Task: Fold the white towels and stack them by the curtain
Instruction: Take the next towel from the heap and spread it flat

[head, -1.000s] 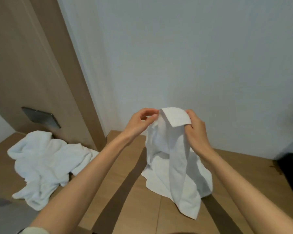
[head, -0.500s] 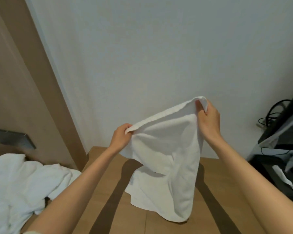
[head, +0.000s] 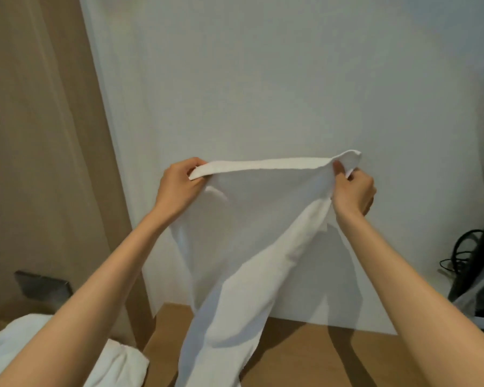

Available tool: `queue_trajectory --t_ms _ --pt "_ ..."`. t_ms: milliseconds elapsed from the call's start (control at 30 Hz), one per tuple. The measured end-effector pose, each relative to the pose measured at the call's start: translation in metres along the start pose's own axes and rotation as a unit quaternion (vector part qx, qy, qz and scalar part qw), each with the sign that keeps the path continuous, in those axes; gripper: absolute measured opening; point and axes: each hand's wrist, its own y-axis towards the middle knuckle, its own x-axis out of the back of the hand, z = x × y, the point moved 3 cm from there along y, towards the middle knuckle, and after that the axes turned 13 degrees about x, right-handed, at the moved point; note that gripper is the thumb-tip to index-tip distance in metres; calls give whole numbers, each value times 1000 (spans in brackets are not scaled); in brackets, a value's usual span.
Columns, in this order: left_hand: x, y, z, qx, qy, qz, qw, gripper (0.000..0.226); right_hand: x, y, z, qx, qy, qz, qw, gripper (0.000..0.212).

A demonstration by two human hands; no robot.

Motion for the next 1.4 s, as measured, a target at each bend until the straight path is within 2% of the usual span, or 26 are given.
queue_trajectory --t_ms 133,200,367,467,533,633,733,933,1033,1233,1400 --pt "-4 5 -49 -2 -62 36 997 20 5 25 25 -48 170 -46 983 28" --pt "-11 1 -75 0 -111 67 992 23 14 36 34 -50 210 -80 973 24" --pt "-34 -18 -137 -15 -210 154 965 23 46 74 57 2 240 -120 963 16" --pt "-41 -29 -157 -12 -259 181 949 23 57 94 77 53 219 -127 966 28" --pt "-40 -34 -155 9 -286 181 941 23 57 99 89 89 205 -118 968 28" --pt "-30 -40 -128 58 -280 168 944 22 38 94 94 123 160 -54 978 33" --pt "-27 -56 -76 124 -228 174 950 24 5 67 80 140 117 27 983 26" --pt "-32 -129 68 307 -131 195 922 22 -81 -28 6 86 40 221 971 15" --pt "-23 -169 131 346 -71 190 916 25 -122 -85 -33 53 2 311 949 25" --pt "-1 -231 236 412 82 182 889 27 -193 -203 -84 -10 -20 467 884 23" --pt "11 -254 293 461 175 177 852 26 -219 -271 -102 8 -5 561 828 34"
